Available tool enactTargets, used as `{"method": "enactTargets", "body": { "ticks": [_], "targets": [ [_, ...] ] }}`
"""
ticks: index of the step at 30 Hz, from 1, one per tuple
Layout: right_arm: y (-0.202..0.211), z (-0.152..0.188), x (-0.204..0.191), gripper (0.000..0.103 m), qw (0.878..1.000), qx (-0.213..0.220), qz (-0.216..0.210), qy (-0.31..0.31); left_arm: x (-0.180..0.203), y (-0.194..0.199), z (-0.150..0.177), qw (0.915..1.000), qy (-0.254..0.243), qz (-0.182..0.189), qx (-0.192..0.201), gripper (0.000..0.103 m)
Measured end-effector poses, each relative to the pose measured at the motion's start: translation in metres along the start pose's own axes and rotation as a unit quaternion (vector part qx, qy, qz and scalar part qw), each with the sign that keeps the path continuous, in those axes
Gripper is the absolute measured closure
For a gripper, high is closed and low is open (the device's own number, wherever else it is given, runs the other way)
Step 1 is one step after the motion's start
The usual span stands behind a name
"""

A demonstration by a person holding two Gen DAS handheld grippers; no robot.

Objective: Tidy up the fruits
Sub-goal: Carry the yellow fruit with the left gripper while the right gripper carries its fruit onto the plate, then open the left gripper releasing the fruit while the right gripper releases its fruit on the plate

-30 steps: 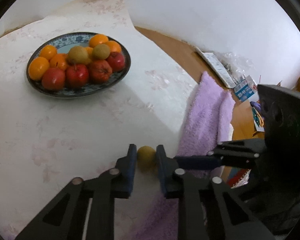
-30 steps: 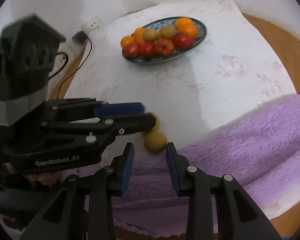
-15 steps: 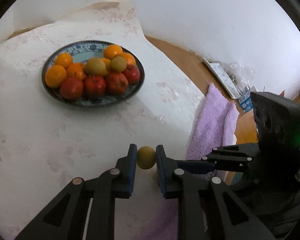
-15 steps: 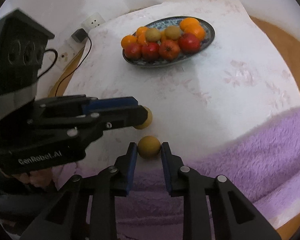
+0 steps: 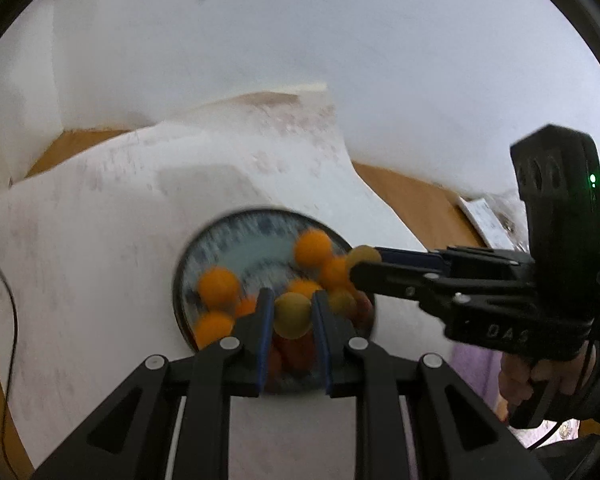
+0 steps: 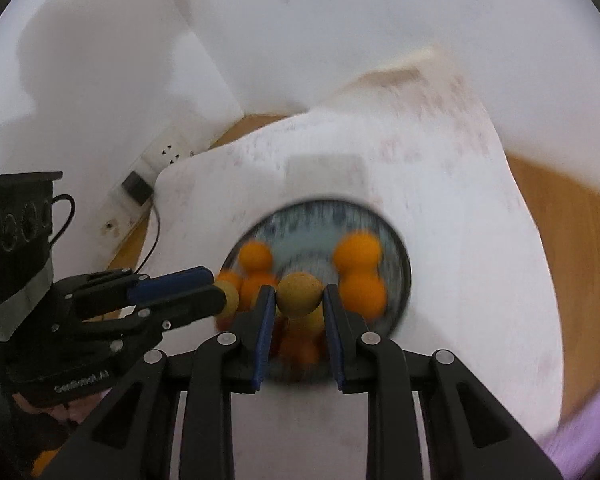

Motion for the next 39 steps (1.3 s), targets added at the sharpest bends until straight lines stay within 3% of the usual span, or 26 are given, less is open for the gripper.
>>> {"method": "enactTargets", "body": {
  "ticks": [8,15,21,27,29,33,39],
  "targets": [
    [-0.046,-0.009,0.000,0.078,0.998,-0.040,-0.002,0.043,-0.014,-0.037,-0.026,0.9999,0.000,-0.002,-0.013,0.083],
    [-0.049,-0.007,0.001,0.077,0.997,-0.041,-0.015,0.058,-0.017,-0.043,-0.022,0.9995,0.026,0.007,-0.019,0.083],
    [-0.046,-0.008,0.005,0.077,0.997,-0.042,-0.023,0.060,-0.013,-0.041,-0.023,0.9994,0.028,-0.011,-0.019,0.081],
    [-0.028,-0.007,0.006,0.077,0.998,-0.032,-0.018,0.048,-0.005,-0.031,-0.028,0.9994,0.024,-0.024,-0.010,0.053],
    [-0.015,-0.008,0.005,0.073,0.999,-0.022,-0.014,0.046,0.000,-0.021,-0.030,0.9993,0.021,-0.032,-0.004,0.044],
    [0.011,-0.007,0.005,0.054,0.999,-0.003,-0.016,0.031,0.009,0.003,-0.032,0.9992,0.032,-0.021,0.015,0.033],
    [0.060,0.017,-0.010,0.047,0.999,0.027,-0.018,0.015,0.027,0.043,-0.017,0.9972,0.038,-0.034,0.055,0.013]
  ]
}}
Point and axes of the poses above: each gripper's, at about its wrist camera, not at the fingertips, and y roughly against the way its jaws point, x to its right, z to its underside, the point moved 5 cm from there along -y, roughly the way its jaws point, and after that the axes turned 10 degrees about y, right-handed, at the moved point
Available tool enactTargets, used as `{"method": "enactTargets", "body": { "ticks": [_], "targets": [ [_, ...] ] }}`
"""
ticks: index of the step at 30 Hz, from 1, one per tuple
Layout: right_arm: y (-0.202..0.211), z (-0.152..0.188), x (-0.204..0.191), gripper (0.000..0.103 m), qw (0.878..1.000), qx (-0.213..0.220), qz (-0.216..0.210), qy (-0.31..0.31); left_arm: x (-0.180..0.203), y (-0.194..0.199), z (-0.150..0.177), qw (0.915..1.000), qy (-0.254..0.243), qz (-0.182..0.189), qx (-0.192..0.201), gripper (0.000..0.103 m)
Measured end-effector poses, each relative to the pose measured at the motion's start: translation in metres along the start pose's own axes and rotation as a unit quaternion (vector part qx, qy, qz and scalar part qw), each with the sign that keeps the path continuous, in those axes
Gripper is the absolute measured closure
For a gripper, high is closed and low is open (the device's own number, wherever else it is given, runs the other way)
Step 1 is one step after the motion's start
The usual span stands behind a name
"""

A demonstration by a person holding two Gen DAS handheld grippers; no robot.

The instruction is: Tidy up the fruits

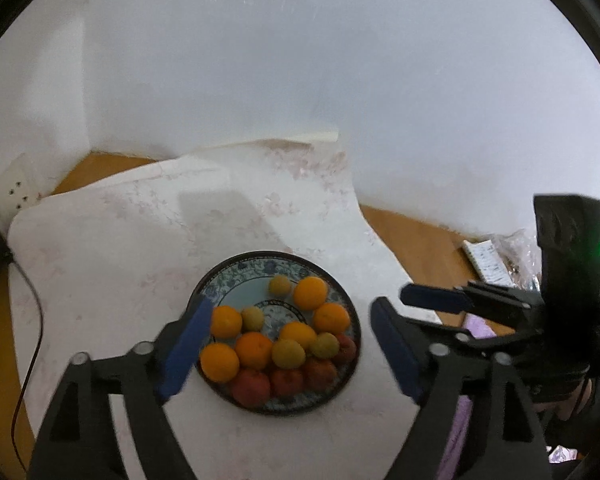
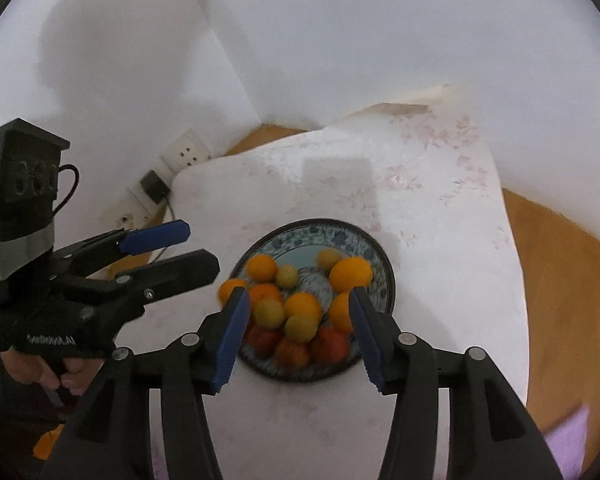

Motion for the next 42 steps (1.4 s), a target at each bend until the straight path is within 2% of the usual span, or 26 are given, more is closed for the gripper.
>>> {"method": "enactTargets", "body": {
  "ticks": [4,10,22,36,42],
  "targets": [
    [0.021,0.026,-0.015,0.037,1.000,0.003,-0.001,-0.009,0.005,0.020,0.019,0.9999,0.003,-0.009,0.013,0.010],
    [0.031,0.060,-0.028,0.031,1.000,-0.016,0.002,-0.009,0.001,0.035,0.047,0.9994,0.016,-0.024,0.019,0.008],
    [0.041,0.068,-0.038,0.010,1.000,-0.007,0.014,-0.001,-0.001,0.045,0.061,0.9997,0.007,-0.014,0.018,0.005],
    [0.041,0.070,-0.036,0.008,1.000,-0.014,0.023,0.003,-0.007,0.039,0.066,0.9996,0.016,-0.021,0.010,0.004],
    [0.040,0.070,-0.037,0.008,1.000,-0.015,0.022,0.005,-0.003,0.038,0.065,0.9994,0.001,-0.032,0.011,0.003]
  ]
}}
Point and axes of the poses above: each gripper's, at about its wrist camera, not at the fingertips, and y roughly against the way its jaws point, x to its right, z to its underside, the point moved 5 cm from there along -y, roughly the way its jaws point, and after that the axes turned 10 degrees about y, right-handed, at the moved point
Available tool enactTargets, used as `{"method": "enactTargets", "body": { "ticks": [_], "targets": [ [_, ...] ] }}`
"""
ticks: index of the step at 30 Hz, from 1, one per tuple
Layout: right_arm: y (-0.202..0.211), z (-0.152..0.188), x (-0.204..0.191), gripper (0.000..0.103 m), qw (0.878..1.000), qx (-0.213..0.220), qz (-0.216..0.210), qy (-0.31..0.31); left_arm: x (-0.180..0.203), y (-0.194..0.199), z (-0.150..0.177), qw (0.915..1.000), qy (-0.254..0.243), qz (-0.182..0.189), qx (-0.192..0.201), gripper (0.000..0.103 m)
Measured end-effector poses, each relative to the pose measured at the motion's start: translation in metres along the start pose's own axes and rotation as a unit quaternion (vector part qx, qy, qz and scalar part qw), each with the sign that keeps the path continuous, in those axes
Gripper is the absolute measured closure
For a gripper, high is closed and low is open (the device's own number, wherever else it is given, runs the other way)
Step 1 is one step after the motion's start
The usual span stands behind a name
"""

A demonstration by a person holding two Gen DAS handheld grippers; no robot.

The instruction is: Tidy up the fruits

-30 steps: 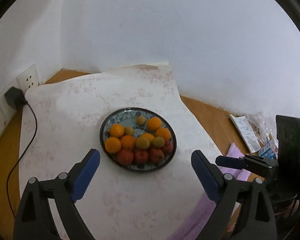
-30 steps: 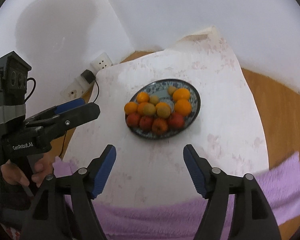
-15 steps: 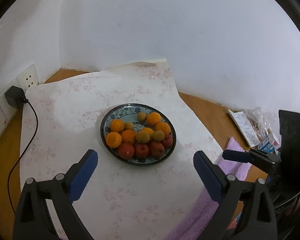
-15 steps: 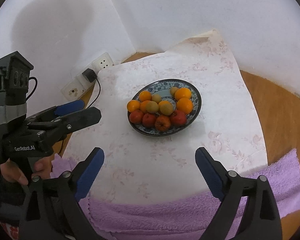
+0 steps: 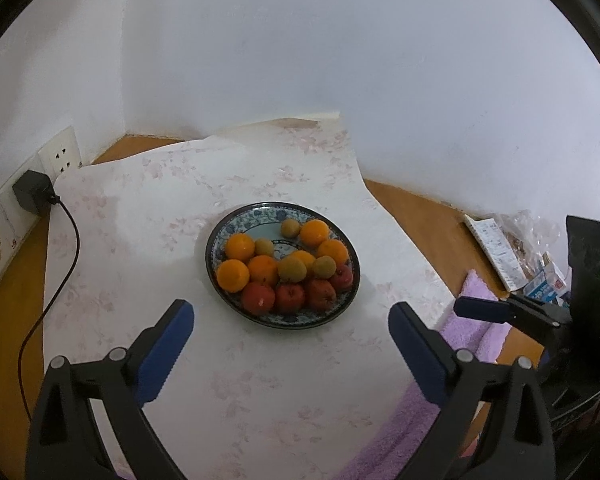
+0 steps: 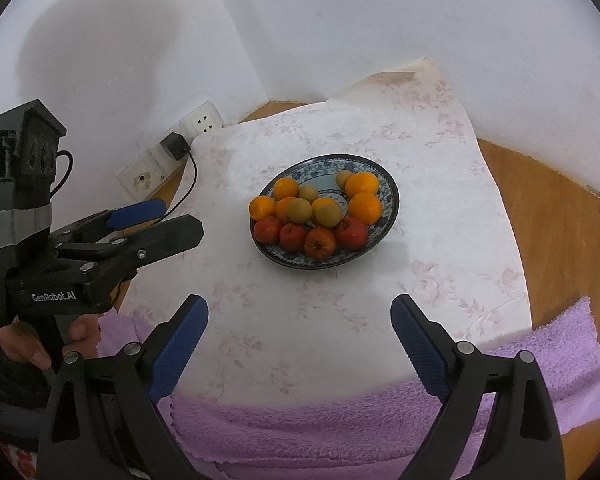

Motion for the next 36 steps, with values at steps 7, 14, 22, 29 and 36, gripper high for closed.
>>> {"method": "enactTargets", "body": {
  "ticks": [7,14,22,29,36],
  "targets": [
    [0.000,0.001,0.002,0.008,1.000,0.001,0.004,0.001,0.003,-0.004,0.001,1.0000,-0.006,0.004,-0.007,0.003],
    [-0.004,0.002,0.005,0.008,1.000,-0.004,0.004,0.000,-0.001,-0.006,0.001,0.9999,0.004,0.003,-0.009,0.003],
    [-0.009,0.003,0.004,0.008,1.000,-0.012,0.000,0.005,-0.003,-0.007,0.001,0.9999,0.001,-0.011,-0.007,0.001],
    [-0.009,0.004,0.004,0.008,1.000,-0.017,0.002,0.004,-0.007,0.003,-0.002,0.9991,0.010,-0.033,0.024,0.000],
    [-0.012,0.007,0.005,0.008,1.000,-0.023,0.006,0.002,-0.006,0.000,0.001,0.9994,0.003,-0.030,0.017,0.000]
  ]
}}
Point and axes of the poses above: each gripper's, at about its wrist camera, not at the fingertips, and y roughly against the way its jaws point, x to its right, z to its underside, the point moved 5 cm from there along -y, roughly the way its jaws point, and after that the axes turned 10 degrees about y, right-handed, at the moved point
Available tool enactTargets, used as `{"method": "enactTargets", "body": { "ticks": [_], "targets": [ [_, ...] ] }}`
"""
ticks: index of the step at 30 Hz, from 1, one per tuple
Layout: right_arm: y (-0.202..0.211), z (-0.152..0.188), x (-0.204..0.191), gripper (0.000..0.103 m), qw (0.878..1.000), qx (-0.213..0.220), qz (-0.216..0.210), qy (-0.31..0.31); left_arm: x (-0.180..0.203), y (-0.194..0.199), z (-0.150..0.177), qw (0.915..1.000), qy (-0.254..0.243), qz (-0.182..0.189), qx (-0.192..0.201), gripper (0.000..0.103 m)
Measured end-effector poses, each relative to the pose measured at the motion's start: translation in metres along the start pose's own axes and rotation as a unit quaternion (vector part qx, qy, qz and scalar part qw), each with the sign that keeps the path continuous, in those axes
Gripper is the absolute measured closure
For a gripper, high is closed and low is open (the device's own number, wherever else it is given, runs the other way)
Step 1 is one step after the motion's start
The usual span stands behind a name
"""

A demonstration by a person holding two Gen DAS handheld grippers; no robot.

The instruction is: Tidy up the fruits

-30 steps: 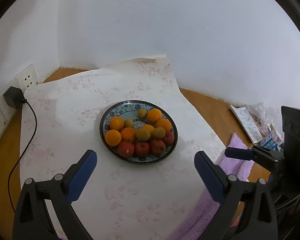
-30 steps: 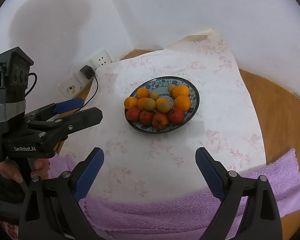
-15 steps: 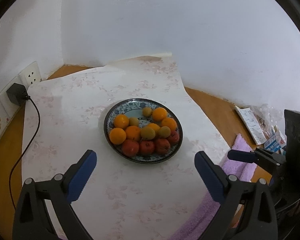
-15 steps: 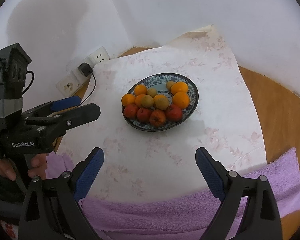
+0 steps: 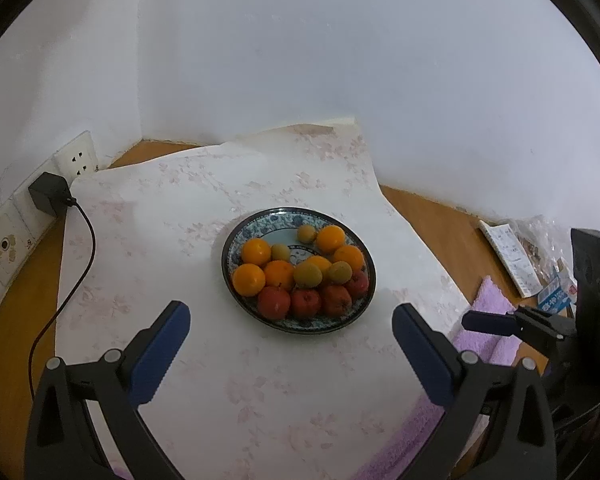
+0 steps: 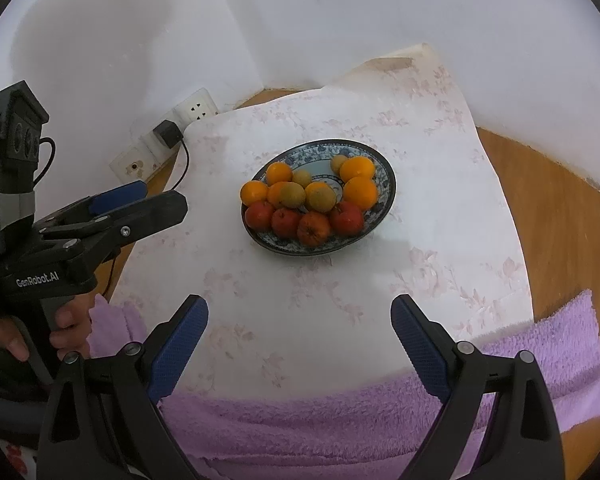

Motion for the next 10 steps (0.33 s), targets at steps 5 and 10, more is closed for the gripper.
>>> {"method": "enactTargets", "body": {
  "ticks": [5,10],
  "targets": [
    [-0.0023,0.0037,0.0017,0.008,1.000,-0.006,0.002,-0.004,0.0021,-0.0025,0.0033,1.0000,-0.004,0.006,-0.005,0.000],
    [-0.0040,0.0046,0.0027,0.008,1.000,-0.009,0.002,-0.006,0.0025,-0.0046,0.0044,0.9999,-0.005,0.007,-0.010,0.000]
  ]
}}
Point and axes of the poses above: each gripper's, at about its wrist camera, not at the fingertips, and y roughly against the way its jaws point, x to its right, z to its underside, the point moved 5 cm from there along -y, roughly the way its jaws point, and after that the axes turned 10 degrees about y, right-handed, at the moved point
